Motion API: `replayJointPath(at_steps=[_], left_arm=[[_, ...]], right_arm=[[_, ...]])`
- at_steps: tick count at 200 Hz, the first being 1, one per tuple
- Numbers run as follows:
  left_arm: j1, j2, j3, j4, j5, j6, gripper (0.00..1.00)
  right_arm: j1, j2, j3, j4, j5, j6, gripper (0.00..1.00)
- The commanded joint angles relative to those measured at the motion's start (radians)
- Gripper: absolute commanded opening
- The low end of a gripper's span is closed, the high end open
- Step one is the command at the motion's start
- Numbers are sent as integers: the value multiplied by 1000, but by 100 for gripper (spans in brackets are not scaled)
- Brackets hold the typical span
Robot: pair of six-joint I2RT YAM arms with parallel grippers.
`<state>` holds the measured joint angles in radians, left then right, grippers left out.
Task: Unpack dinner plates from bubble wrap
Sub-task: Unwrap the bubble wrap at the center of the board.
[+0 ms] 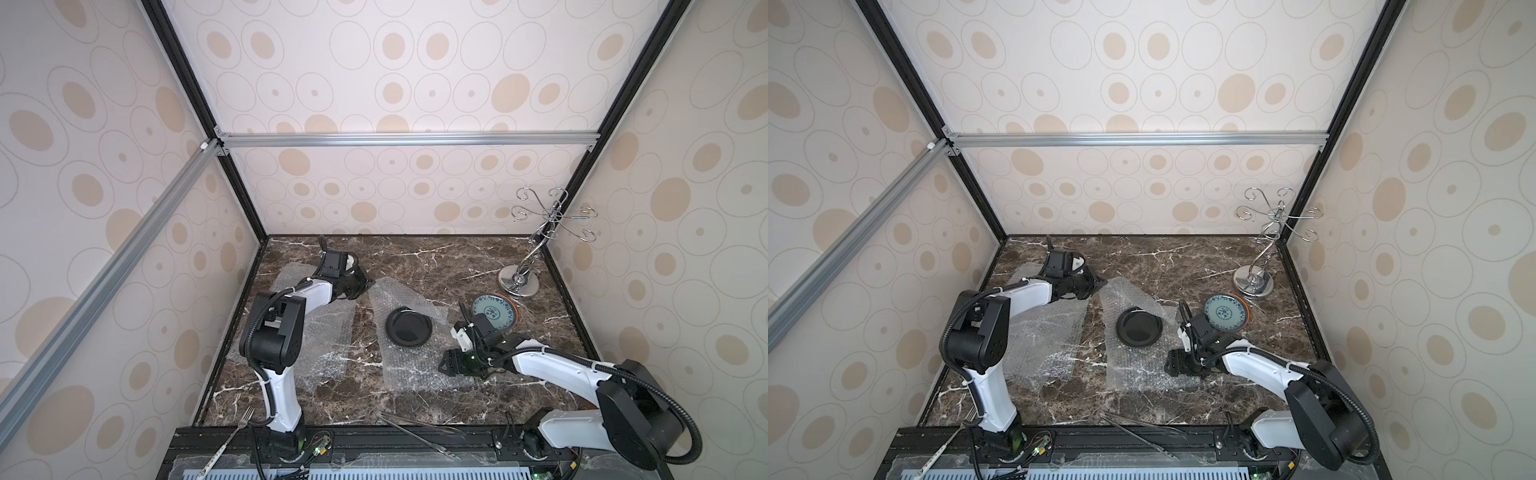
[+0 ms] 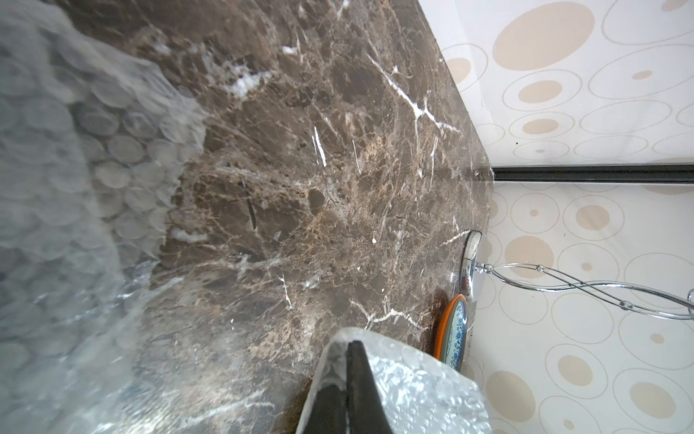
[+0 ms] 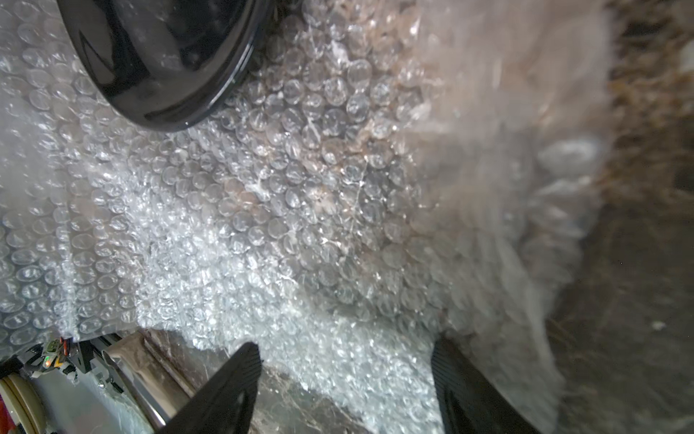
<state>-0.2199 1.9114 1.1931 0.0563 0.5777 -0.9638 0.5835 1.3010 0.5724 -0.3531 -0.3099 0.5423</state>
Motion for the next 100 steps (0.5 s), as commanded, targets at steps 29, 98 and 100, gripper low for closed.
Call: replayJointPath(at_steps=[29, 98, 100], left_arm=[[10, -69, 20, -17, 14, 20, 30], [-14, -223, -72, -56, 23, 51, 53], [-15, -226, -73, -57, 23, 53, 53]], right_arm=[[9, -17, -15, -82, 19, 16, 75], [8, -16, 49, -110, 5, 7, 75], [8, -18, 52, -111, 5, 7, 75]])
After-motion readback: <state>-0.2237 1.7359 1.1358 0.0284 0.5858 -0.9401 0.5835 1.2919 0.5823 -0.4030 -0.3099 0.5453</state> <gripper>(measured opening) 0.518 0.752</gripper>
